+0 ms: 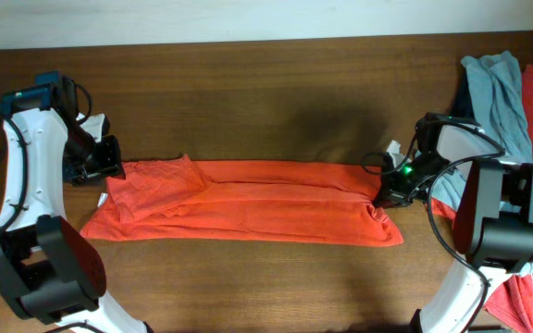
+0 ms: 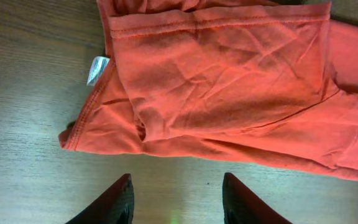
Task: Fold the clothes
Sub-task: 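Fold the strip's right end left over the middle with the right gripper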
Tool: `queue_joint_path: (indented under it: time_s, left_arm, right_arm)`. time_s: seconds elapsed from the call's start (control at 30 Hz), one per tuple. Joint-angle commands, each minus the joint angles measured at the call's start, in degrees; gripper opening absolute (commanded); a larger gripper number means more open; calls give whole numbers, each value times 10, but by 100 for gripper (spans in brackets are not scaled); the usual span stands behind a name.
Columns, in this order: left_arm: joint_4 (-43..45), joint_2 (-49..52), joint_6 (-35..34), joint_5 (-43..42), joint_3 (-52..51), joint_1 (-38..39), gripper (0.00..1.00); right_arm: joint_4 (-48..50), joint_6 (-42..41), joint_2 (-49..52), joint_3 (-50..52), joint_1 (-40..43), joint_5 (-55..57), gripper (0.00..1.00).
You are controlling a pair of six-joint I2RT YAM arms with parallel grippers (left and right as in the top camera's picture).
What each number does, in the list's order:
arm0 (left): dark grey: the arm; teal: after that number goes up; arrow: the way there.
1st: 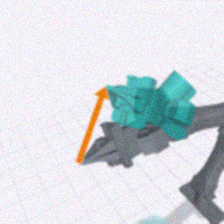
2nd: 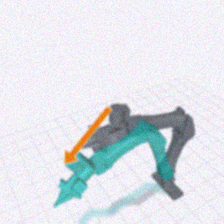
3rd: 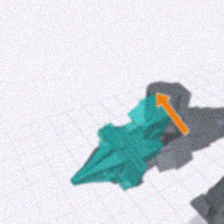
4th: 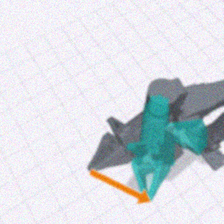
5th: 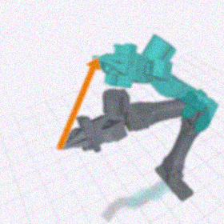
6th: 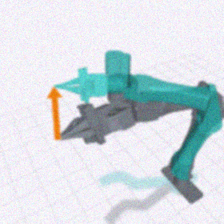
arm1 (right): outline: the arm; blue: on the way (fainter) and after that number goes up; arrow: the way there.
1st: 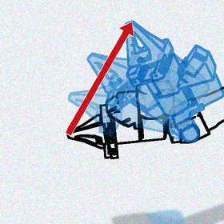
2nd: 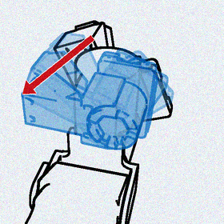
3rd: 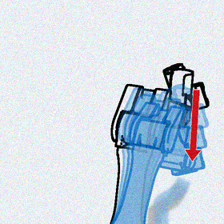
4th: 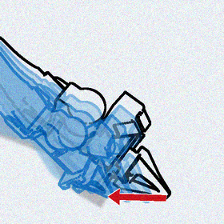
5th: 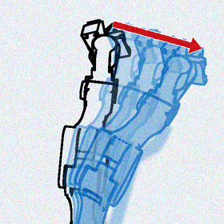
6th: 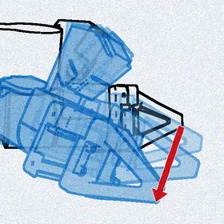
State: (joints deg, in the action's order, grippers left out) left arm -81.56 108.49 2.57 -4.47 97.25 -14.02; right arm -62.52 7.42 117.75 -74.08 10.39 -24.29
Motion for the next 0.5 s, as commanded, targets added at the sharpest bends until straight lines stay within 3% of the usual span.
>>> queue_joint_path:
  time_s: [0.0,0.2,0.47]
  left_arm:
    - [0,-4,1,-6,4,-4,46]
    - [-3,-4,1,-7,4,-4,46]
    - [-3,-4,1,-7,4,-4,46]
  right_arm:
    - [-8,-24,11,-45,33,79,4]
    - [-105,-25,11,-185,57,116,4]
    - [-204,-38,11,-282,-12,137,4]
